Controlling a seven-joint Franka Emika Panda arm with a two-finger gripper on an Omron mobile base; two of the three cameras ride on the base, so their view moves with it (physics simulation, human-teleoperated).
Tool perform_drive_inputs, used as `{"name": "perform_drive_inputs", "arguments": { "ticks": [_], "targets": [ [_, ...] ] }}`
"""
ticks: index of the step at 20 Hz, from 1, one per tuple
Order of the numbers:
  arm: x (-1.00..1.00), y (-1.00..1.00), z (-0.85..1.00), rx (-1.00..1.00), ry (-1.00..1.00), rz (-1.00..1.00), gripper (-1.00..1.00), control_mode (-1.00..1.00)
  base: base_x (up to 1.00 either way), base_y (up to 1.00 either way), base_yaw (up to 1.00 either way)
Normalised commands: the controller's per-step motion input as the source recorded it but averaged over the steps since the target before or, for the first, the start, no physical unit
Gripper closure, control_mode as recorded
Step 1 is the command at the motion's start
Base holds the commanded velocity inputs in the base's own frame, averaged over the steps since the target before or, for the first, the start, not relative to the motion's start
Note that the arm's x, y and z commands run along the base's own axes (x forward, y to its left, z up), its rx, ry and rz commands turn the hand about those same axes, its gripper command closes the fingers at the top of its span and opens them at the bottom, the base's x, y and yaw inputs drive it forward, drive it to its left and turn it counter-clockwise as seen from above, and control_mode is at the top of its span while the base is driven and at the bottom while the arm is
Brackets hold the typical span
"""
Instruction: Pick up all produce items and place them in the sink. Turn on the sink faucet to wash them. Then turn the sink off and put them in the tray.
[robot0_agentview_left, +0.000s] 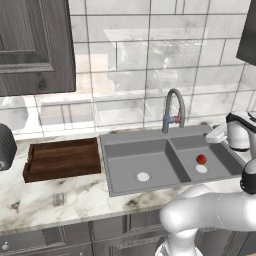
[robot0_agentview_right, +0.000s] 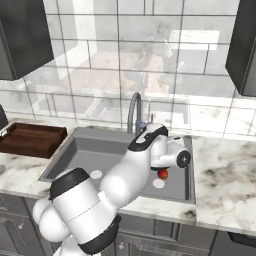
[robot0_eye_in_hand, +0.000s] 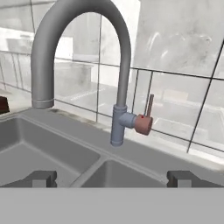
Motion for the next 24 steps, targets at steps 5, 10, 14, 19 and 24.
{"name": "perform_drive_inputs", "arguments": {
  "ticks": [5, 10, 14, 19, 24],
  "targets": [
    [0.35, 0.02, -0.01, 0.09, -0.04, 0.12, -1.0, -1.0, 0.0, 0.0, 0.0],
    [0.39, 0.04, 0.0, 0.07, -0.02, 0.1, -1.0, -1.0, 0.0, 0.0, 0.0],
    [0.32, 0.16, -0.01, 0.0, -0.04, 0.07, -1.0, -1.0, 0.0, 0.0, 0.0],
    [0.24, 0.15, -0.01, 0.0, -0.1, 0.07, -1.0, -1.0, 0.0, 0.0, 0.0],
    [0.23, 0.16, 0.0, 0.0, -0.09, 0.05, -1.0, -1.0, 0.0, 0.0, 0.0]
  ]
}}
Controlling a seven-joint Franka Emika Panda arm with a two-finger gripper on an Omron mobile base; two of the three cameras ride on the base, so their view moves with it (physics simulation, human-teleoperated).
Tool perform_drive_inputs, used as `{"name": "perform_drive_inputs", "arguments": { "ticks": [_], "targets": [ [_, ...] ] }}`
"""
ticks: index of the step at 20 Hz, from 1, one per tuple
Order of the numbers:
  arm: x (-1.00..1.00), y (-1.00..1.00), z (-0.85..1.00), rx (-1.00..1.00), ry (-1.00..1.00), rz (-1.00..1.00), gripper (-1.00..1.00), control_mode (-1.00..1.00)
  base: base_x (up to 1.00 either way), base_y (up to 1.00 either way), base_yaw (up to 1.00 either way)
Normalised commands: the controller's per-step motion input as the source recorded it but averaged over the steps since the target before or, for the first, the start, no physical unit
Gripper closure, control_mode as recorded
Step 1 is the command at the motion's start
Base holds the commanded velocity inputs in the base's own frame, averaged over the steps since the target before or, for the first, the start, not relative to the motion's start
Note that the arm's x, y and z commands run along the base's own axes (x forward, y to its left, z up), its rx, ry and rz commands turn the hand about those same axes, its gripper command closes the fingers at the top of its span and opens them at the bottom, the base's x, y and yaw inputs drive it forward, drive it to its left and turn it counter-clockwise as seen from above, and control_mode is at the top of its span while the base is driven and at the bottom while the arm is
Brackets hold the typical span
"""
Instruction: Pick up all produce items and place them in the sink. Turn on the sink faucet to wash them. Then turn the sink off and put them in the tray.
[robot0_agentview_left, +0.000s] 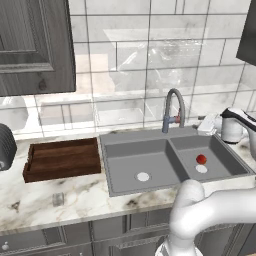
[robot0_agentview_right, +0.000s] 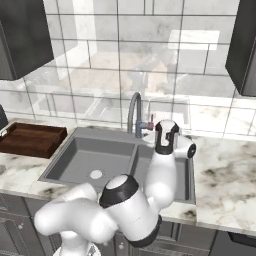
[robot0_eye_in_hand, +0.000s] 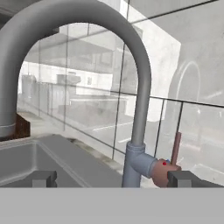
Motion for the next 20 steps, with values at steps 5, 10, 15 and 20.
{"name": "perform_drive_inputs", "arguments": {
  "ticks": [5, 10, 15, 20],
  "targets": [
    [0.24, 0.1, 0.03, 0.0, 0.0, 0.02, -1.0, -1.0, 0.0, 0.0, 0.0],
    [0.28, 0.05, 0.01, 0.0, 0.0, 0.01, -1.0, -1.0, 0.0, 0.0, 0.0],
    [0.28, 0.03, 0.0, 0.0, 0.0, 0.02, -1.0, -1.0, 0.0, 0.0, 0.0],
    [0.25, 0.01, 0.0, 0.0, 0.0, 0.03, -1.0, -1.0, 0.0, 0.0, 0.0]
  ]
}}
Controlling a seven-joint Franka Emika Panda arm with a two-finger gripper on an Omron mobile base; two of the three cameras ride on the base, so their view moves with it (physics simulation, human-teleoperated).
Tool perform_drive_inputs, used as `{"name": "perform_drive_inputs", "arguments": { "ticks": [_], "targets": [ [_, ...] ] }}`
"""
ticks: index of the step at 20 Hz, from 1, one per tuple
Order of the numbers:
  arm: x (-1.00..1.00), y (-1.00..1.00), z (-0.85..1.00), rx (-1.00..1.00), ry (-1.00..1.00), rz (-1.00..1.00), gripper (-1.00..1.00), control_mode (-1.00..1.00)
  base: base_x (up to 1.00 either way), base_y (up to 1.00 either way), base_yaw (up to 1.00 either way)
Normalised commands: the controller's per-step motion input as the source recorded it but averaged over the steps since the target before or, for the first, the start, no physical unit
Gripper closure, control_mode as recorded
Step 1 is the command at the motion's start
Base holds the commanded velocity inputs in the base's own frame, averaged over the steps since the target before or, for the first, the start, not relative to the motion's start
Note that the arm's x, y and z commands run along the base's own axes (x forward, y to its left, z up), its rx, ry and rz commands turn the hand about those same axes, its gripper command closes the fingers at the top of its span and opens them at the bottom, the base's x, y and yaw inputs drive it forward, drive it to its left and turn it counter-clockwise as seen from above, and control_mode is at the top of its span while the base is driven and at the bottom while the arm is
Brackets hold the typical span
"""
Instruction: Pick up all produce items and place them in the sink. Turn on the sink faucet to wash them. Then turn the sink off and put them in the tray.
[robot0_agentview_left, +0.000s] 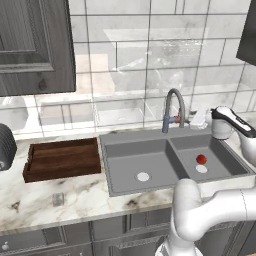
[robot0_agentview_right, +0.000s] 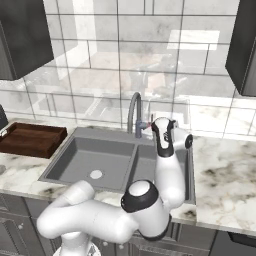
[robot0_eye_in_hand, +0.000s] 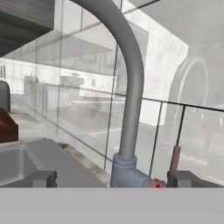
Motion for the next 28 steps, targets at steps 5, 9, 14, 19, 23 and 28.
{"name": "perform_drive_inputs", "arguments": {
  "ticks": [5, 9, 14, 19, 23, 28],
  "targets": [
    [0.27, 0.0, 0.0, 0.0, -0.01, 0.03, -1.0, -1.0, 0.0, 0.0, 0.0],
    [0.27, 0.0, -0.01, 0.0, -0.01, 0.03, -1.0, -1.0, 0.0, 0.0, 0.0],
    [0.24, 0.0, -0.01, 0.0, -0.01, 0.03, -1.0, -1.0, 0.0, 0.0, 0.0],
    [0.25, 0.0, -0.02, 0.0, 0.0, 0.03, -1.0, -1.0, 0.0, 0.0, 0.0],
    [0.23, 0.0, -0.04, 0.0, 0.0, 0.03, -1.0, -1.0, 0.0, 0.0, 0.0],
    [0.2, 0.01, -0.04, 0.0, -0.01, 0.04, -1.0, -1.0, 0.0, 0.0, 0.0]
  ]
}}
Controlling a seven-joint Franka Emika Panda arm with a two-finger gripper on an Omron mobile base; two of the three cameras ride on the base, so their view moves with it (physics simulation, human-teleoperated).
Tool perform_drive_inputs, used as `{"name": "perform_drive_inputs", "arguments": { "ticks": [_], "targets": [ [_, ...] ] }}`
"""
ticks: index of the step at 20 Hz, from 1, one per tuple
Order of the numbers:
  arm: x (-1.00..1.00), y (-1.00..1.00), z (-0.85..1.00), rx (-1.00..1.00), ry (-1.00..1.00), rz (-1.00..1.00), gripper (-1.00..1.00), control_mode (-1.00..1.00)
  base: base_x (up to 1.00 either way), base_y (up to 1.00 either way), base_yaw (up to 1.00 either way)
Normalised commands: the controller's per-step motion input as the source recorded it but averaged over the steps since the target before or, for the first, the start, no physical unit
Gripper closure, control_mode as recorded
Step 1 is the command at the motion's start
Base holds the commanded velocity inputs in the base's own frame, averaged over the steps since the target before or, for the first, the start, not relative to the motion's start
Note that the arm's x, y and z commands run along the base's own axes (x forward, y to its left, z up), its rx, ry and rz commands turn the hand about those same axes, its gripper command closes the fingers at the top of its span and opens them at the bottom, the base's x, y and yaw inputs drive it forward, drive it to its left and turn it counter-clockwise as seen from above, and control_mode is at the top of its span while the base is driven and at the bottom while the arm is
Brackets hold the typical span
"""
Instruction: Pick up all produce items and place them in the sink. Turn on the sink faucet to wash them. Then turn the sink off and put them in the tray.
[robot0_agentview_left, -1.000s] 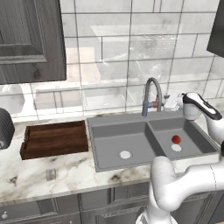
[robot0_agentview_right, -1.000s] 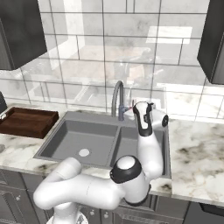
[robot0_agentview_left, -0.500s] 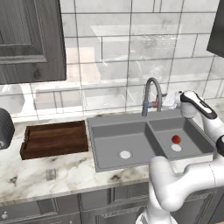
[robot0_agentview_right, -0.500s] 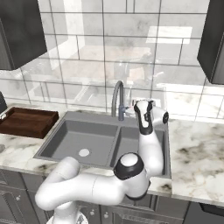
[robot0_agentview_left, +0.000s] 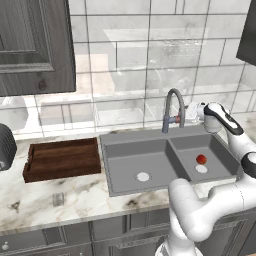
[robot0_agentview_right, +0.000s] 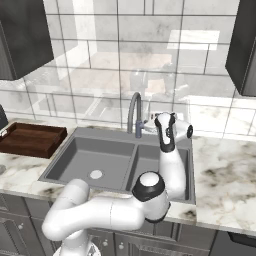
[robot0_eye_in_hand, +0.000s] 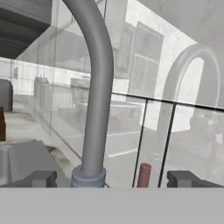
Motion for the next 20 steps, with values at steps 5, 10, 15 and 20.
{"name": "perform_drive_inputs", "arguments": {
  "ticks": [5, 10, 15, 20],
  "targets": [
    [0.24, 0.0, -0.03, 0.0, -0.01, 0.05, -1.0, -1.0, 0.0, 0.0, 0.0],
    [0.21, 0.03, -0.03, 0.0, -0.02, 0.04, -1.0, -1.0, 0.0, 0.0, 0.0],
    [0.08, 0.12, -0.05, 0.0, -0.03, 0.03, -1.0, -1.0, 0.0, 0.0, 0.0],
    [0.07, 0.2, -0.08, 0.0, -0.01, 0.03, 1.0, -1.0, 0.0, 0.0, 0.0]
  ]
}}
